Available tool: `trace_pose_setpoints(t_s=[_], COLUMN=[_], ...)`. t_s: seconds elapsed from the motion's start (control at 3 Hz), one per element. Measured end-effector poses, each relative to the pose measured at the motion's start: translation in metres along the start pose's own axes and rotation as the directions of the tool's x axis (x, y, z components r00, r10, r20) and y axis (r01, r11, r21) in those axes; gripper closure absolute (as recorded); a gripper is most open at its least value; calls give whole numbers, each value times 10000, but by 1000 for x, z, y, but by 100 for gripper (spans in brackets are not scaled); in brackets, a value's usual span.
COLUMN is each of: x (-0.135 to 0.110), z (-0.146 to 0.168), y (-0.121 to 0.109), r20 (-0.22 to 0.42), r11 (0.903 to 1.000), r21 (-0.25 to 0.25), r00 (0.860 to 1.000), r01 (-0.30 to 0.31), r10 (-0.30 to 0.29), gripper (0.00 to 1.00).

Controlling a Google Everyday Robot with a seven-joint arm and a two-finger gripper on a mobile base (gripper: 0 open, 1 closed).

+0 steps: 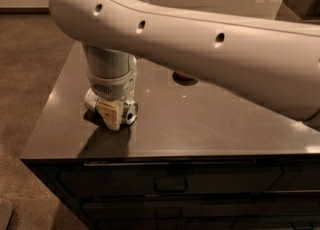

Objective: Pick 7up can

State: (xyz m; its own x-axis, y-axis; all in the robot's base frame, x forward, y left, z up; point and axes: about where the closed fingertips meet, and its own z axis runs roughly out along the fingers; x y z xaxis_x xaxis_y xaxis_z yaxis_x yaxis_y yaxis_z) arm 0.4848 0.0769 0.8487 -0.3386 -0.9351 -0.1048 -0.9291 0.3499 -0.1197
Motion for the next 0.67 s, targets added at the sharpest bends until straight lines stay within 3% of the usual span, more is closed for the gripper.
trace_pose_setpoints(t_s=[0.67], x=[3], z=[-38], y=[-13], r20=[85], r11=[9952], r21=[143], r00=[9952], r01=[971], r10=[-972], gripper=[88])
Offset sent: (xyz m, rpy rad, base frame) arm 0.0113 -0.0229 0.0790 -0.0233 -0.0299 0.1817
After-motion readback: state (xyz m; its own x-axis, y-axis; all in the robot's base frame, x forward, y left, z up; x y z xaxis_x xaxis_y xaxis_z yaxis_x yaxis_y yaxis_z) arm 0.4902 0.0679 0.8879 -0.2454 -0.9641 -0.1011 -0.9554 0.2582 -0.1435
